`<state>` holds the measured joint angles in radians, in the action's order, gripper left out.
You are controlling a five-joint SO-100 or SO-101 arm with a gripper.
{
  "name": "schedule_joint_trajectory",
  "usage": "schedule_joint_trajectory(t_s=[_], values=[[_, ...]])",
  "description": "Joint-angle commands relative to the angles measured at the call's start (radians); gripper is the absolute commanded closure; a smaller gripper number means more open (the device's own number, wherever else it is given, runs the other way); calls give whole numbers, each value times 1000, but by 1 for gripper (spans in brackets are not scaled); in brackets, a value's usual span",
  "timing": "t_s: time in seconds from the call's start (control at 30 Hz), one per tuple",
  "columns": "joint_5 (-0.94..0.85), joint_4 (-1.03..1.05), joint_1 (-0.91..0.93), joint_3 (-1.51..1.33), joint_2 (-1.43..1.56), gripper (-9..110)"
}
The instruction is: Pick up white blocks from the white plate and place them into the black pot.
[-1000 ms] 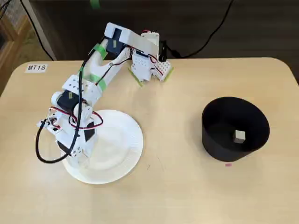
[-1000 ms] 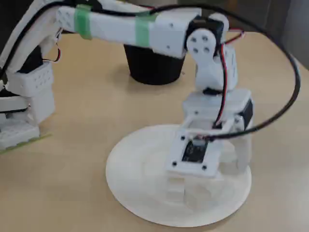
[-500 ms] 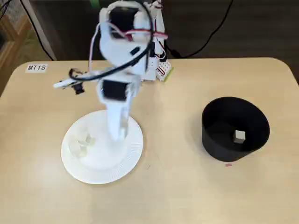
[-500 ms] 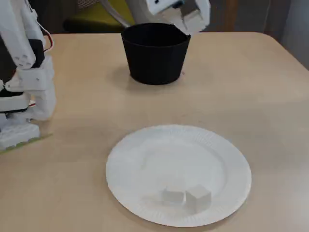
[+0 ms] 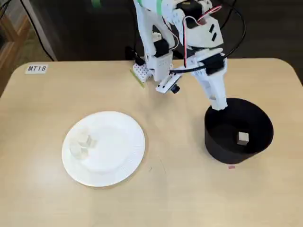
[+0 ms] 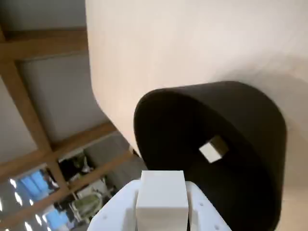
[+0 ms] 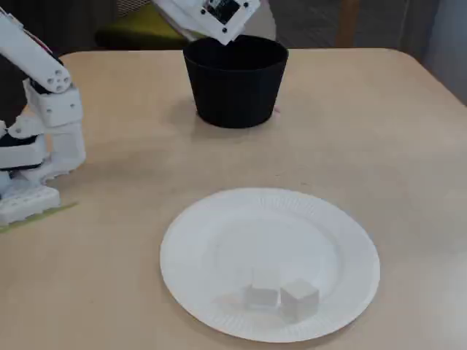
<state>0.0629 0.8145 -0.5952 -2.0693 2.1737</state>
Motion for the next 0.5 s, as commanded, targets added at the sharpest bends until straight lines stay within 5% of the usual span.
schedule_joint_trajectory(t_s=[0.0,0.33,0.47], values=[[-26,-118,-54,9,-77,104],[-101,-133,-95,97,-233,103],[-160,-101,-97,104,-239,73]])
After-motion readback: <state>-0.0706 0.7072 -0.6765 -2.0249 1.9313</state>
